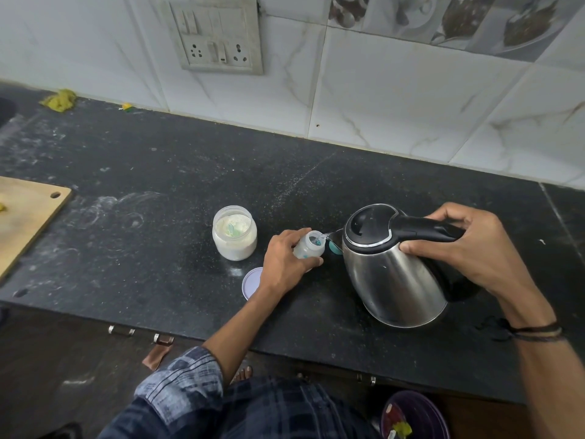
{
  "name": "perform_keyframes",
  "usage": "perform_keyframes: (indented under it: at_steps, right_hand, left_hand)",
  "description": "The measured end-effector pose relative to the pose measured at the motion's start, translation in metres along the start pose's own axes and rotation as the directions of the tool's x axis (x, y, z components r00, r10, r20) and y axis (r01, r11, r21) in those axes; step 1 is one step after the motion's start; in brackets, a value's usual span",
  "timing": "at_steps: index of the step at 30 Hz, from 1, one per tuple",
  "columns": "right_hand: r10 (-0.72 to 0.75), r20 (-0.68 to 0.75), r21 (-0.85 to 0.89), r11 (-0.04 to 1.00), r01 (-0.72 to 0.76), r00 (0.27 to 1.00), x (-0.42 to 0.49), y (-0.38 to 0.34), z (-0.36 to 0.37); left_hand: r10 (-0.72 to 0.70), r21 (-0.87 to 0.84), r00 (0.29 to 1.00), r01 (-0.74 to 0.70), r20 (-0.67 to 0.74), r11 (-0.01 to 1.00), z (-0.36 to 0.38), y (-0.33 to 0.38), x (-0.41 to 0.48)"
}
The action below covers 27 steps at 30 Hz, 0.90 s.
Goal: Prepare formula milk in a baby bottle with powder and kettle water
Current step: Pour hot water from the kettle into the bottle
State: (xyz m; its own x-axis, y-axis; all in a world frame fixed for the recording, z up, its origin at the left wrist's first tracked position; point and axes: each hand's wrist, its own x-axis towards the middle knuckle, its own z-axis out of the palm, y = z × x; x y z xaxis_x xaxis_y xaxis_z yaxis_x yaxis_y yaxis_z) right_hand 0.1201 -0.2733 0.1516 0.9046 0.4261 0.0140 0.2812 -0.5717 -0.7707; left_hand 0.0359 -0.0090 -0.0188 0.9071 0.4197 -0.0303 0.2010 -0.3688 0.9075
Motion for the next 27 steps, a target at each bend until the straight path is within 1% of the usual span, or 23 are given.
perform_keyframes:
  at_steps: [12, 27]
  right_hand:
    - [0.029, -0.003, -0.005, 1.000, -0.029, 1.000, -0.0013, -0.0064, 0.0004]
    - [0.000, -0.002, 0.002, 1.000, 0.000, 1.000, -0.0002, -0.0052, 0.0013]
  left_hand:
    - [0.004, 0.004, 1.000, -0.004, -0.005, 1.000, -0.0006, -0.0010, 0.0008]
    - [-0.030, -0.002, 1.000, 0.030, 0.000, 1.000, 0.0013, -0.0013, -0.0001]
